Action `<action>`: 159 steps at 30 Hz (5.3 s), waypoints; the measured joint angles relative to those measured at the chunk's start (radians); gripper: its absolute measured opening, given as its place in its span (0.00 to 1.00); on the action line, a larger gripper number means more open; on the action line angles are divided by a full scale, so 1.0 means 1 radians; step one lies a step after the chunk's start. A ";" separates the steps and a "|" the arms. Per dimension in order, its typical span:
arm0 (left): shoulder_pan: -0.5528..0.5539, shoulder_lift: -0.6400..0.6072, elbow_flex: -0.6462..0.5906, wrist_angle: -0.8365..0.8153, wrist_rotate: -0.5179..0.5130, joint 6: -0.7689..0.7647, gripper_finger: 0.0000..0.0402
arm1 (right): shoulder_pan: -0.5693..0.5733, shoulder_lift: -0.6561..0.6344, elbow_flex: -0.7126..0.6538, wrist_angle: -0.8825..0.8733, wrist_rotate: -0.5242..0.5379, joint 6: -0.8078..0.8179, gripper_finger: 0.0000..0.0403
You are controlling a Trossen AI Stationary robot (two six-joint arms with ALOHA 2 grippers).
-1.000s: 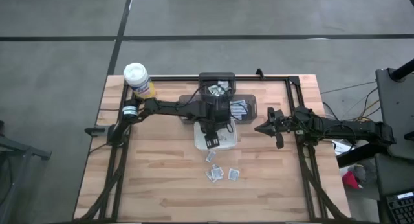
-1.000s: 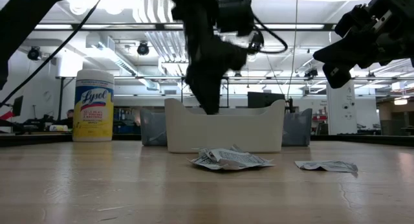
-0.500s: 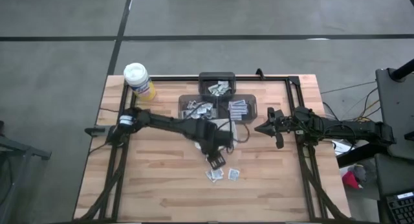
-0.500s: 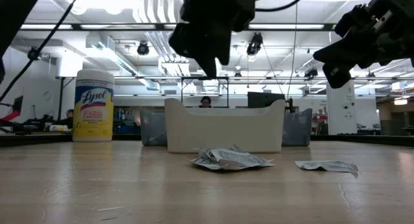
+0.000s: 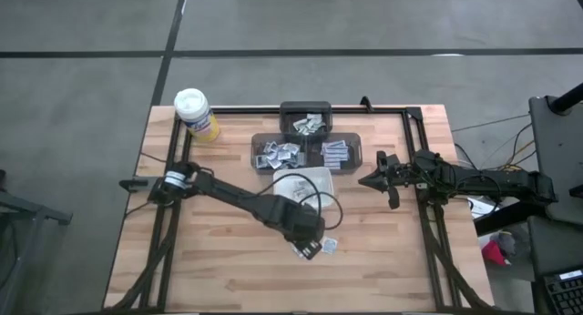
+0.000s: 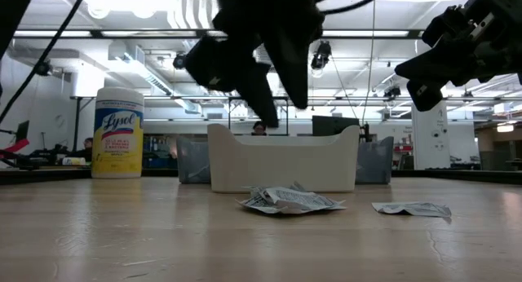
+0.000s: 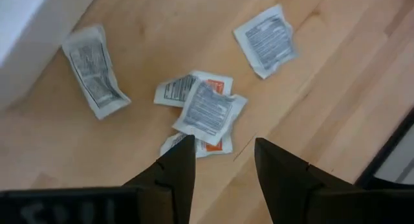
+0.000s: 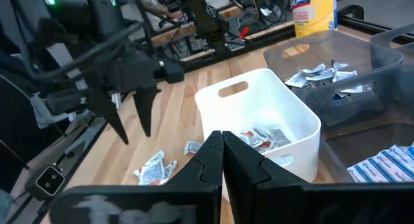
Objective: Pick & Place First Aid Supplies
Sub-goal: Put the ointment pack into the white bin
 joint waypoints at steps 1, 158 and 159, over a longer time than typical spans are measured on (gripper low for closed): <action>-0.003 0.000 -0.015 0.013 -0.001 -0.013 0.38 | 0.000 0.000 0.000 0.000 0.000 0.000 0.02; -0.138 -0.175 -0.189 -0.017 -0.322 0.038 0.00 | 0.000 0.000 0.001 0.000 0.000 0.000 0.02; -0.137 -0.196 -0.189 -0.012 -0.348 0.058 0.00 | 0.000 0.000 0.001 0.000 0.000 0.000 0.02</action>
